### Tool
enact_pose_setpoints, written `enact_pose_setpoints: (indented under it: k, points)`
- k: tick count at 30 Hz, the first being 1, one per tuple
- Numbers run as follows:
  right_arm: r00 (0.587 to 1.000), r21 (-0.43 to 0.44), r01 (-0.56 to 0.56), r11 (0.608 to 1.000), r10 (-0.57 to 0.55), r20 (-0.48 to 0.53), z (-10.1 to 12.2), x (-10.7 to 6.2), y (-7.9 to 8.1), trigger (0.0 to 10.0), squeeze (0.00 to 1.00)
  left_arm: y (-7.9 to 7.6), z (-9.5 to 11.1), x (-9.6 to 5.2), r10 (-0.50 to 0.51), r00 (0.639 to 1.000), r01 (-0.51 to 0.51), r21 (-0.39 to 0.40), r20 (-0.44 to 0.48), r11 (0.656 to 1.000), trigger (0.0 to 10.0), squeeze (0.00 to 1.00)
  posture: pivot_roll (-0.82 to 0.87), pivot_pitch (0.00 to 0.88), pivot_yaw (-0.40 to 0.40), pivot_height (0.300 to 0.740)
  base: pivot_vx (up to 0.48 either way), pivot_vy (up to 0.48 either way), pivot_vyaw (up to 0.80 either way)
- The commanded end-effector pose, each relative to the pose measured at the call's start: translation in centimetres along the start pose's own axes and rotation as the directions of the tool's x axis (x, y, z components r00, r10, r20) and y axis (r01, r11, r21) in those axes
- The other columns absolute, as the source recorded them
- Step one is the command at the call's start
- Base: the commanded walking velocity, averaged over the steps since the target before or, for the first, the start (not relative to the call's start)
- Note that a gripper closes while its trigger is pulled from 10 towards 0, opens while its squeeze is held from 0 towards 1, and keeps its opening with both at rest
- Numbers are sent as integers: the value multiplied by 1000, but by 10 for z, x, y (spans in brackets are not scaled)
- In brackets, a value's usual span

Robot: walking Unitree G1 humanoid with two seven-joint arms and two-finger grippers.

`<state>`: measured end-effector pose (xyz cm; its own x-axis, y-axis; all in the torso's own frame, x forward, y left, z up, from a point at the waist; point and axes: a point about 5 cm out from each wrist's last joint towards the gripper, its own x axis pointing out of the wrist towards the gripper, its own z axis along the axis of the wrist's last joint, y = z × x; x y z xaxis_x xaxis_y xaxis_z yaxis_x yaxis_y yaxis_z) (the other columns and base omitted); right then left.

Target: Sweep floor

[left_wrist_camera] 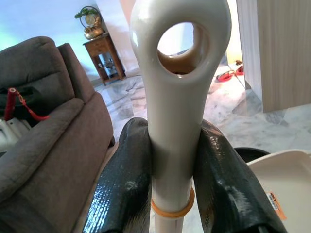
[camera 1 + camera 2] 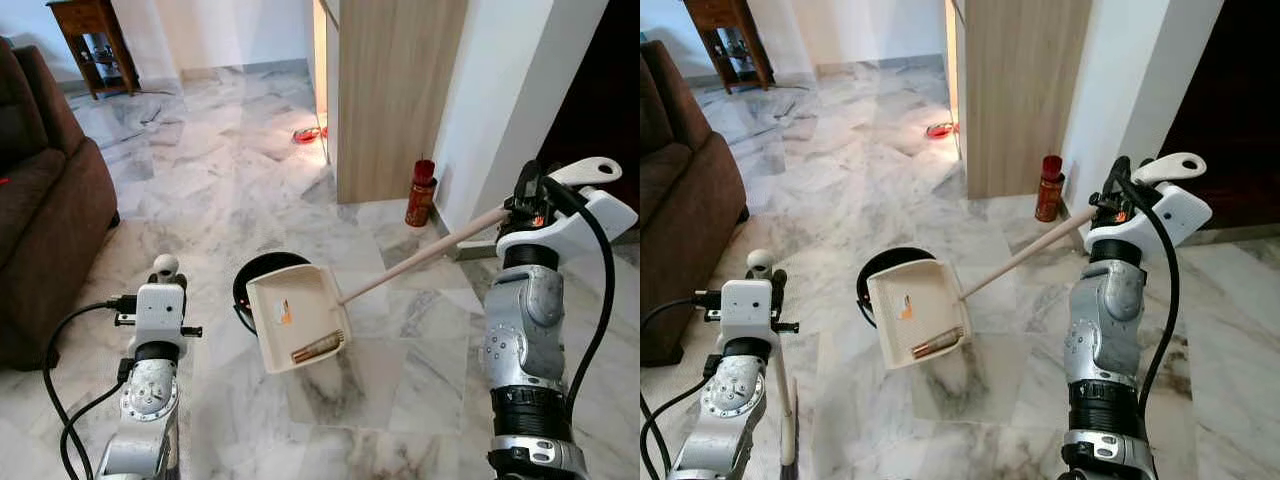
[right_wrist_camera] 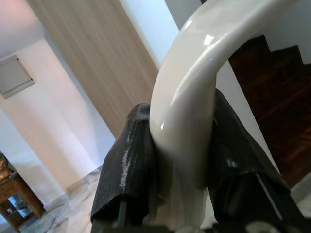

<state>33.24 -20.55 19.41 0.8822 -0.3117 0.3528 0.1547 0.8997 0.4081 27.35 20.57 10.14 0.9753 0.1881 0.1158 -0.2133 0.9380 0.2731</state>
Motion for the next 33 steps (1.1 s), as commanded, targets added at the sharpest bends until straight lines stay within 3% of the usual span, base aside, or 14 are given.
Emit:
enact_pose_setpoints:
  k: [1, 14, 22, 33]
  points:
    - [995, 48, -41, 998, 37, 95, 21, 7, 13, 10000, 0, 3, 13, 2, 10, 997, -13, 32, 74, 999, 10000, 0, 19, 0, 50, 740, 0, 0, 0]
    - [992, 89, -94, 992, 85, 94, 22, 7, 28, 10000, 0, 3, 12, 1, 30, 998, -31, 27, 64, 999, 10000, 0, 30, 0, 39, 740, 310, 0, 0]
    - [992, 76, -98, 992, 92, 84, 20, 7, 28, 10000, 0, 2, 12, 1, 32, 997, -33, 24, 64, 999, 10000, 0, 32, 0, 36, 740, 318, 0, 488]
    - [993, 87, -100, 991, 95, 65, 18, 7, 27, 10000, 0, 2, 12, 1, 32, 998, -34, 23, 63, 999, 10000, 0, 33, 0, 34, 740, 280, 0, 0]
